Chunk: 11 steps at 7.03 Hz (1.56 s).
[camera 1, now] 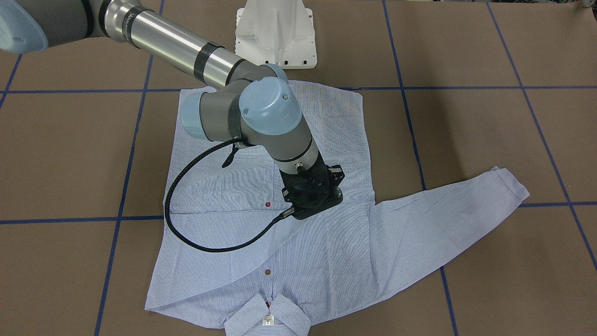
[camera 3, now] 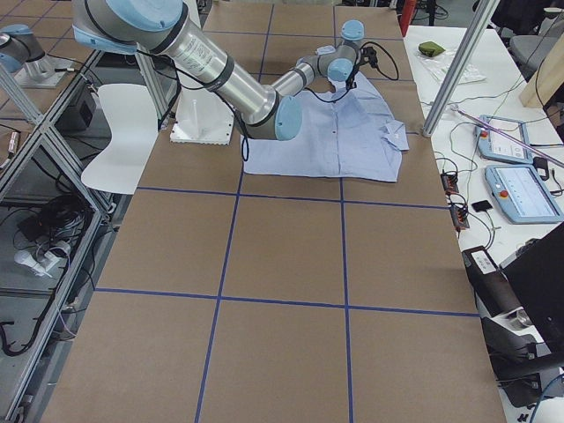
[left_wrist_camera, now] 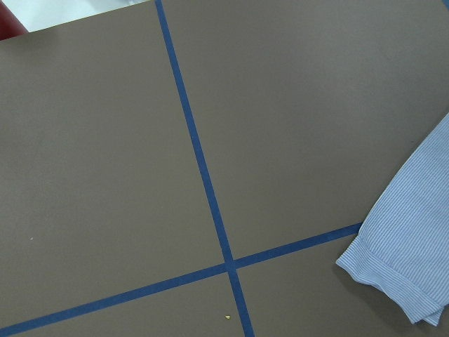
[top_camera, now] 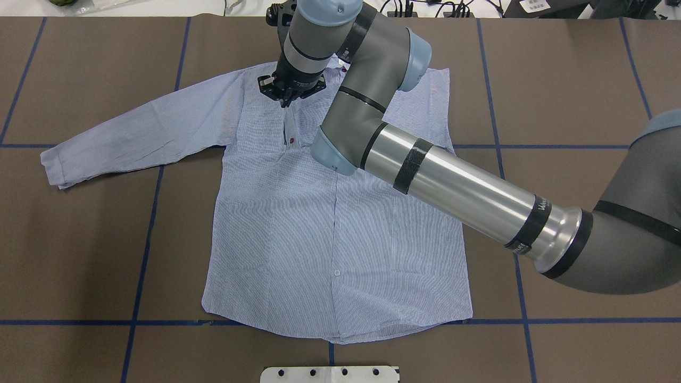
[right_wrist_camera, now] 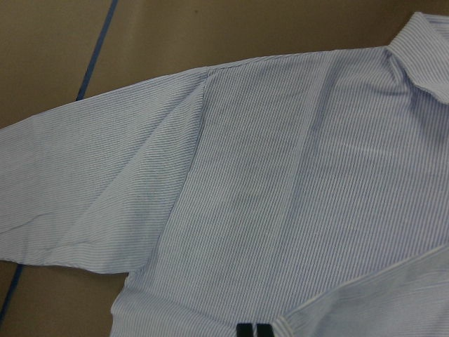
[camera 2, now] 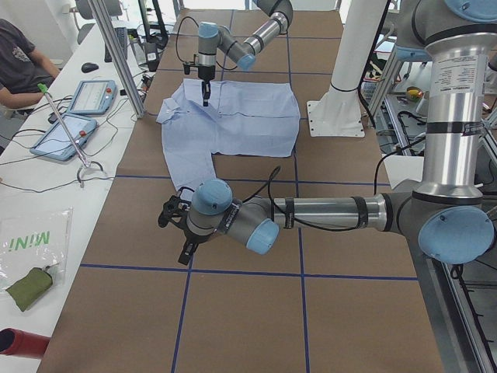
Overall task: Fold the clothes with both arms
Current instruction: 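Lift the sleeve with the right gripper and fold it across the shirt front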
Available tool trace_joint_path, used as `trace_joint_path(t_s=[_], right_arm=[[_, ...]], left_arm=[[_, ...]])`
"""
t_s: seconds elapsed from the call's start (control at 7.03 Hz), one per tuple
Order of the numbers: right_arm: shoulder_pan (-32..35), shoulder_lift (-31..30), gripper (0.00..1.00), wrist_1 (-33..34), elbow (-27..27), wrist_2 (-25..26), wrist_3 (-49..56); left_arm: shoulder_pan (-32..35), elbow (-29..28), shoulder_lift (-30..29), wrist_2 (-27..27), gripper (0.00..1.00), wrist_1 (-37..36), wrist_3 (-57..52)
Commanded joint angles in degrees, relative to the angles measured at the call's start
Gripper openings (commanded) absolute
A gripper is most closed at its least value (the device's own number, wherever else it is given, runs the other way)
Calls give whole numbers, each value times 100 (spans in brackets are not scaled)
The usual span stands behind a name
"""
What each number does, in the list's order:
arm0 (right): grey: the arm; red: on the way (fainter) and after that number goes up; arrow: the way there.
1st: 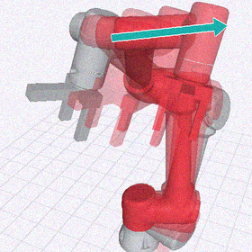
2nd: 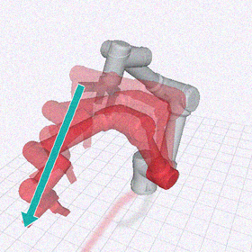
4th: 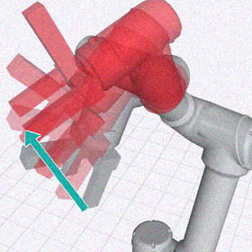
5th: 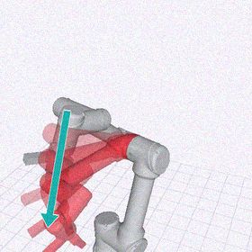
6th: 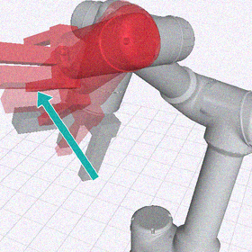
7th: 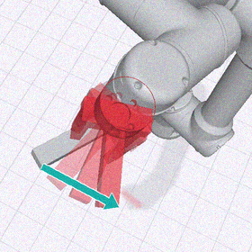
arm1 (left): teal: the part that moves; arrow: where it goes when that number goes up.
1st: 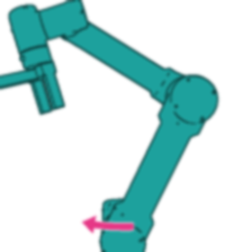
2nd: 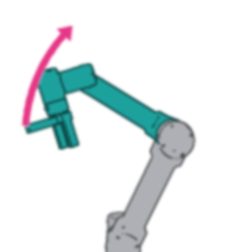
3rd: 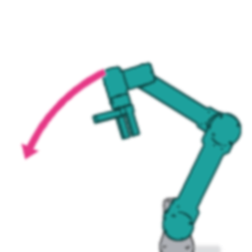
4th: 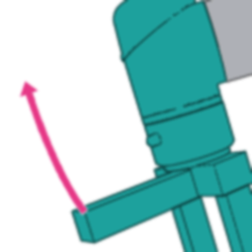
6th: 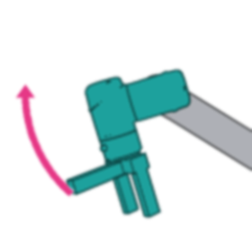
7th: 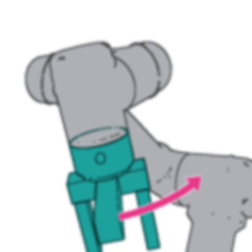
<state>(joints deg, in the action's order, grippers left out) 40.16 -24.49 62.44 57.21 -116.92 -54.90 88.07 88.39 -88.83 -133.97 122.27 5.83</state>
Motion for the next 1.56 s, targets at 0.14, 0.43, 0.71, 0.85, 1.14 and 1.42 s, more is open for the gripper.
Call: trace_joint_path(t_s=[0.14,0.43,0.71,0.85,1.14,1.42], right_arm=[[-131,233,99,-82,-141,466,-483],[-193,182,99,-4,-53,530,-1134],[-141,-518,99,817,1083,521,-1112],[34,-879,100,1562,1743,469,-980],[281,-1643,100,2715,3025,424,-114],[579,-2531,100,3414,4249,206,601]], left_arm=[[-9,-14,-2,3,100,7,6],[-61,-32,-72,11,100,16,486],[-594,-102,-56,20,100,382,1406],[-876,-120,-12,20,100,837,2274],[-1228,-260,129,38,100,1498,3534],[-1676,-461,191,335,99,2366,4956]])
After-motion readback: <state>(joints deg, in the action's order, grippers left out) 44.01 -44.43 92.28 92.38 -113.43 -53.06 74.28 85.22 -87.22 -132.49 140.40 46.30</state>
